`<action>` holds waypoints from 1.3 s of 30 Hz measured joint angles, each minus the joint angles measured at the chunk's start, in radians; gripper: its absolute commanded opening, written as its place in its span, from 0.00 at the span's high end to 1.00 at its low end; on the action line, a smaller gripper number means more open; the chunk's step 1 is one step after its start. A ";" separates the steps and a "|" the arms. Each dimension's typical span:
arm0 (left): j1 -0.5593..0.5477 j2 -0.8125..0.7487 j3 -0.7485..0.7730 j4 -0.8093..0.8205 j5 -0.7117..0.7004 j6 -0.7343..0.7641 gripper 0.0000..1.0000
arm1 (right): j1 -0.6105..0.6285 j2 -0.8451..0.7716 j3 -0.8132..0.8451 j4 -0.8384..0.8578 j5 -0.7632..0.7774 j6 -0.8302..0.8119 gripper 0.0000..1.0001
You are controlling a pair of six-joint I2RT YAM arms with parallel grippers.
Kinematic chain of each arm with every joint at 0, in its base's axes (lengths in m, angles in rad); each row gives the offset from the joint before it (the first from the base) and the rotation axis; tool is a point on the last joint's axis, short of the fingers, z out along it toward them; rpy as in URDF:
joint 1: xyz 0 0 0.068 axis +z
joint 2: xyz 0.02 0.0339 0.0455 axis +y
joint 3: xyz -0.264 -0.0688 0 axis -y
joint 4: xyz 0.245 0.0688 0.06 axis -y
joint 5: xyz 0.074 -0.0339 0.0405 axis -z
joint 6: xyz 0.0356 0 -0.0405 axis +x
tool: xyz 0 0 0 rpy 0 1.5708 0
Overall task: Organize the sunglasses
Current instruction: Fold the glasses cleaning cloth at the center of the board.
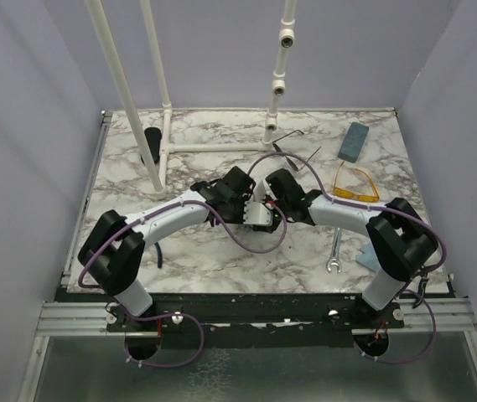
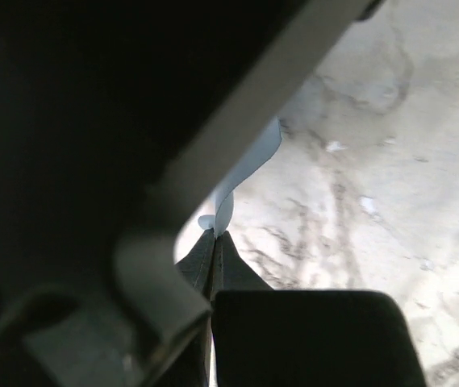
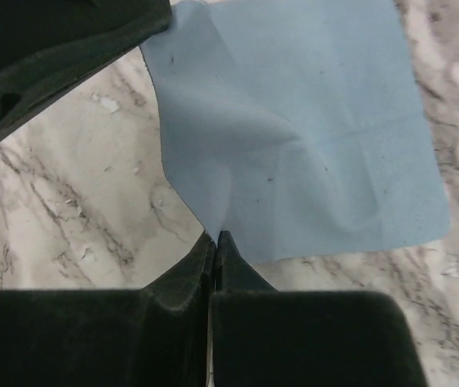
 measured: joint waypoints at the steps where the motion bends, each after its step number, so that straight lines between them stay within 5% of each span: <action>1: -0.005 -0.008 -0.010 -0.010 0.003 -0.009 1.00 | 0.010 0.000 -0.006 -0.001 -0.005 0.006 0.99; 23: -0.064 -0.057 -0.146 -0.132 0.170 -0.135 1.00 | 0.095 -0.040 -0.134 0.000 -0.121 0.140 0.99; 39: -0.062 -0.022 -0.152 -0.081 0.087 -0.077 1.00 | 0.080 0.056 -0.032 -0.117 -0.102 0.153 1.00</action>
